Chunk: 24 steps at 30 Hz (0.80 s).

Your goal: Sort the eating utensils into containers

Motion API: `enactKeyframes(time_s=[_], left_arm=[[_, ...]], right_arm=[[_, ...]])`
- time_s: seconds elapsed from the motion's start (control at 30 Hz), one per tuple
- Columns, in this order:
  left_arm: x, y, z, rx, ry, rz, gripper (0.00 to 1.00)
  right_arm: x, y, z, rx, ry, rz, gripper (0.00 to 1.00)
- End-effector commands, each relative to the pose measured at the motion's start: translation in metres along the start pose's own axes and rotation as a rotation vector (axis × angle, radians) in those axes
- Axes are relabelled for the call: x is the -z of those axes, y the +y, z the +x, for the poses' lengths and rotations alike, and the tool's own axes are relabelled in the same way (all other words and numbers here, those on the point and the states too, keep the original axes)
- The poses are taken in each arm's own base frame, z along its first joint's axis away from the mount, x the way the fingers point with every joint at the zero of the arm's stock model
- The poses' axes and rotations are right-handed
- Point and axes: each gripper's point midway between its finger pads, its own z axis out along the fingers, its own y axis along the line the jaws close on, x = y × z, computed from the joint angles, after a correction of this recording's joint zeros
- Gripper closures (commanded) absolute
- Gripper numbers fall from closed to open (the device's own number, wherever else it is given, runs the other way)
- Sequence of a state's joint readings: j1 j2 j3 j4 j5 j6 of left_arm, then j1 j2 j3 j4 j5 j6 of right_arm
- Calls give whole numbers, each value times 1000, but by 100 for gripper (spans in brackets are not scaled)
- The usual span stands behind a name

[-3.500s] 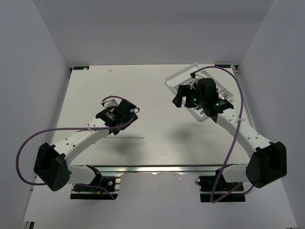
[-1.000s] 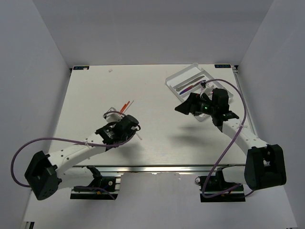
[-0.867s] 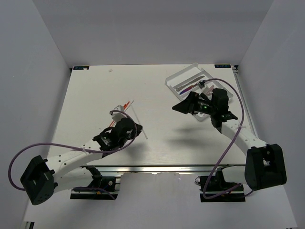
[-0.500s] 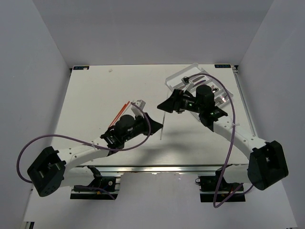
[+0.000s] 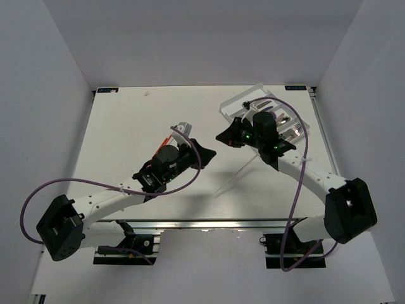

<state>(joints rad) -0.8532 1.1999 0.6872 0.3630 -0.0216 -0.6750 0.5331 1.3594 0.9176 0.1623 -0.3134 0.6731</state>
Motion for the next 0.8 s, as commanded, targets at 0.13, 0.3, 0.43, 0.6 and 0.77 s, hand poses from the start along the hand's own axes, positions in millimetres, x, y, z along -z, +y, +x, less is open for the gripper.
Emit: enactKeyframes(time_s=[0.13, 0.3, 0.43, 0.6, 0.77], left_arm=[[50, 65, -49, -60, -120, -467, 34], [95, 84, -77, -184, -84, -716, 2], [104, 87, -70, -323, 95, -769, 2], [123, 132, -36, -437, 197, -897, 2], [138, 146, -36, -441, 176, -980, 2]], right_arm=[[1, -84, 1, 176, 37, 367, 33], [35, -129, 9, 133, 15, 649, 11], [61, -148, 15, 17, -29, 815, 11], [93, -167, 40, -262, -146, 982, 14], [107, -185, 60, -304, -171, 1079, 17]])
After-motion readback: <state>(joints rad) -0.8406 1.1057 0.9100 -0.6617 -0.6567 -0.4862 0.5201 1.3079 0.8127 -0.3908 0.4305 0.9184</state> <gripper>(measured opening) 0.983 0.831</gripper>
